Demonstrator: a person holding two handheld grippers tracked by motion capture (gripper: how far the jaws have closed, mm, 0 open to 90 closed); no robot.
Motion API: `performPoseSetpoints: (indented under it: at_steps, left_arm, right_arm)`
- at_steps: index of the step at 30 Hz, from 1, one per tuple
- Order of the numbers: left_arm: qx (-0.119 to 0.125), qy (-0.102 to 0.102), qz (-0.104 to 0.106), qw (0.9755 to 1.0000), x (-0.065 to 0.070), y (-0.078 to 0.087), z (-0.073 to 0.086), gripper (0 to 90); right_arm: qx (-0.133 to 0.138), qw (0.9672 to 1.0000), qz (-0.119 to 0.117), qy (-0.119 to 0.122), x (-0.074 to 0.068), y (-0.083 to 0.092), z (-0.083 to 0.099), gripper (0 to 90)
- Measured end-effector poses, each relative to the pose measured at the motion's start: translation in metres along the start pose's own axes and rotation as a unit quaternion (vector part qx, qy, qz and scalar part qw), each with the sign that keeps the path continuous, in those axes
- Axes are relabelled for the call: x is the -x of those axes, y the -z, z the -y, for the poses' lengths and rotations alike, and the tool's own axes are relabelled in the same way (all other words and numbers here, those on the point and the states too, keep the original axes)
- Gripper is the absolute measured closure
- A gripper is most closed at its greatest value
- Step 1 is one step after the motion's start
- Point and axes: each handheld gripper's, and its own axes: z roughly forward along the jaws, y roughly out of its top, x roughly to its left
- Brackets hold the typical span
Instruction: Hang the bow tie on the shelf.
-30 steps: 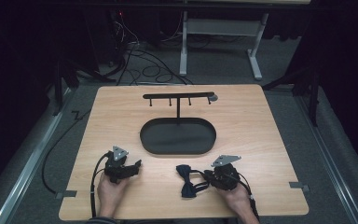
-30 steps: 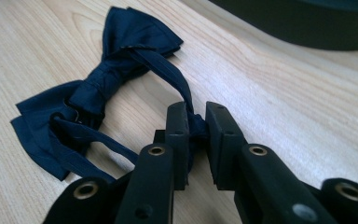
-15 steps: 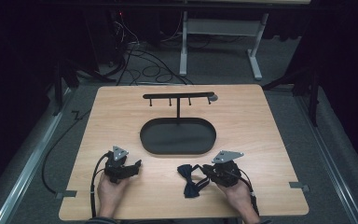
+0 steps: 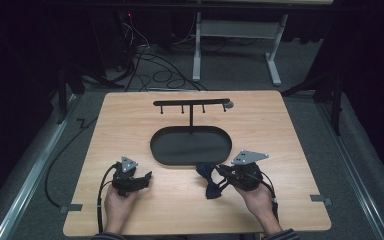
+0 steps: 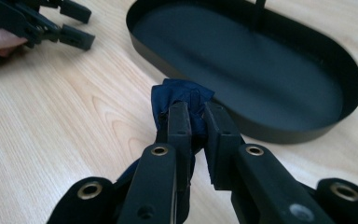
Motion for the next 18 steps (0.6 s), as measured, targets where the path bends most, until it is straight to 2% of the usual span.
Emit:
performPoseSetpoints:
  at_steps: [6, 18]
  left_arm:
    - [0.000, 0.000, 0.000, 1.0000, 0.000, 0.000, 0.000, 27.8]
    - [-0.001, 0.000, 0.000, 1.0000, 0.000, 0.000, 0.000, 27.8]
  right_arm:
    - [-0.001, 0.9999, -0.016, -0.003, 0.007, -0.004, -0.007, 83.4]
    - [0.020, 0.9998, -0.008, 0.004, 0.013, 0.004, -0.025, 82.7]
